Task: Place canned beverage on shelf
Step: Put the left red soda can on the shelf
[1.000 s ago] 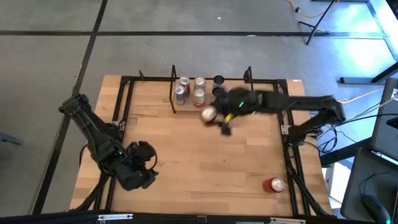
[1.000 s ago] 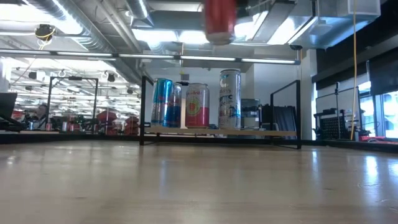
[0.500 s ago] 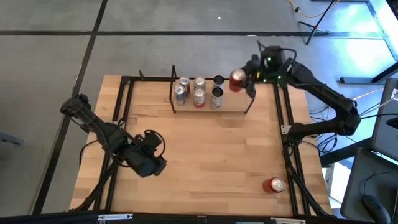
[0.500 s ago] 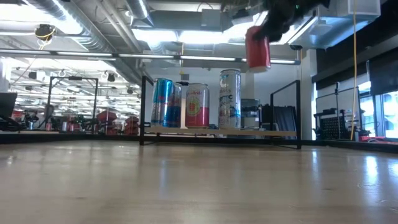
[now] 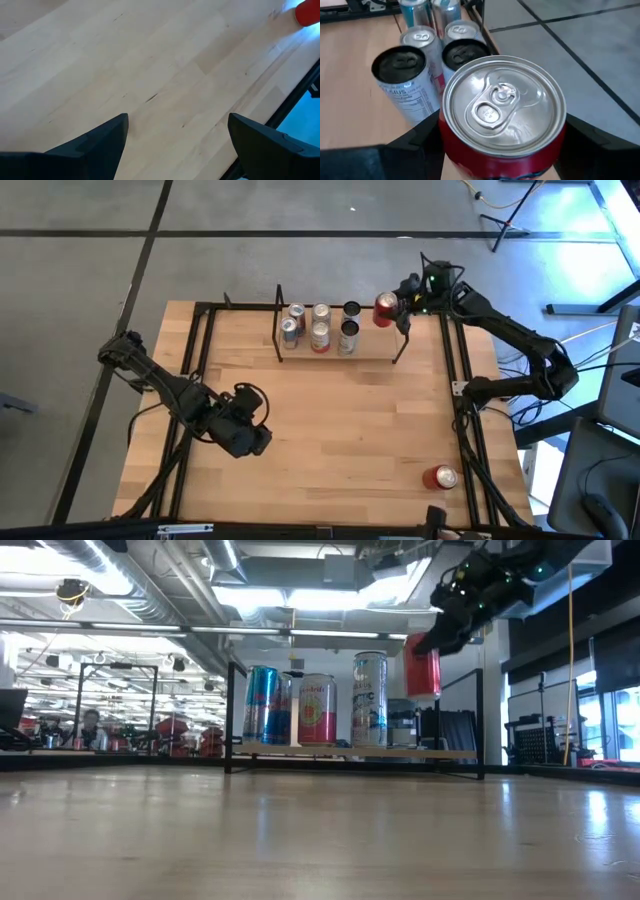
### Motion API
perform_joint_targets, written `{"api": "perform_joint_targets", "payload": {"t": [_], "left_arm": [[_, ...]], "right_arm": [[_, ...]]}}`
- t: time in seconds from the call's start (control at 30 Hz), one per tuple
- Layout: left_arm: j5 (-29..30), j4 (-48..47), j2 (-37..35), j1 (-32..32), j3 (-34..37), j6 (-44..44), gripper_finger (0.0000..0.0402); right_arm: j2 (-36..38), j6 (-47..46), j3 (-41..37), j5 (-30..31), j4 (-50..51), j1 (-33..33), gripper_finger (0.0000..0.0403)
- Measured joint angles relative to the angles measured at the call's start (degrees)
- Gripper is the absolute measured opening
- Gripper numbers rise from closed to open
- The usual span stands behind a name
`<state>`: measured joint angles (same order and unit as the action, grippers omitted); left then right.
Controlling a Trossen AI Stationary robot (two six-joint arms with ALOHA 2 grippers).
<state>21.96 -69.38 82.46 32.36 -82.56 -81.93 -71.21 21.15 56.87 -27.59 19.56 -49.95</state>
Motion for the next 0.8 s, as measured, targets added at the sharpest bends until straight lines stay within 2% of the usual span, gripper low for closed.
{"api": "perform_joint_targets", "payload": {"t": [0.3, 0.53, 0.8], "left_arm": [[0.0, 0.0, 0.0, -0.1, 0.0, -0.1, 0.0328], [0.0, 0.6, 0.0, -0.1, 0.0, -0.2, 0.0328], [0.0, 0.6, 0.0, -0.1, 0.0, -0.2, 0.0328]], "right_arm": [[-5.7, -2.8, -1.5, 0.0, -5.0, 0.4, 0.0265], [-9.9, -2.9, -1.5, 0.7, -5.4, 0.8, 0.0265], [-14.0, -1.2, -1.4, 3.8, -6.2, 4.0, 0.0265]]}}
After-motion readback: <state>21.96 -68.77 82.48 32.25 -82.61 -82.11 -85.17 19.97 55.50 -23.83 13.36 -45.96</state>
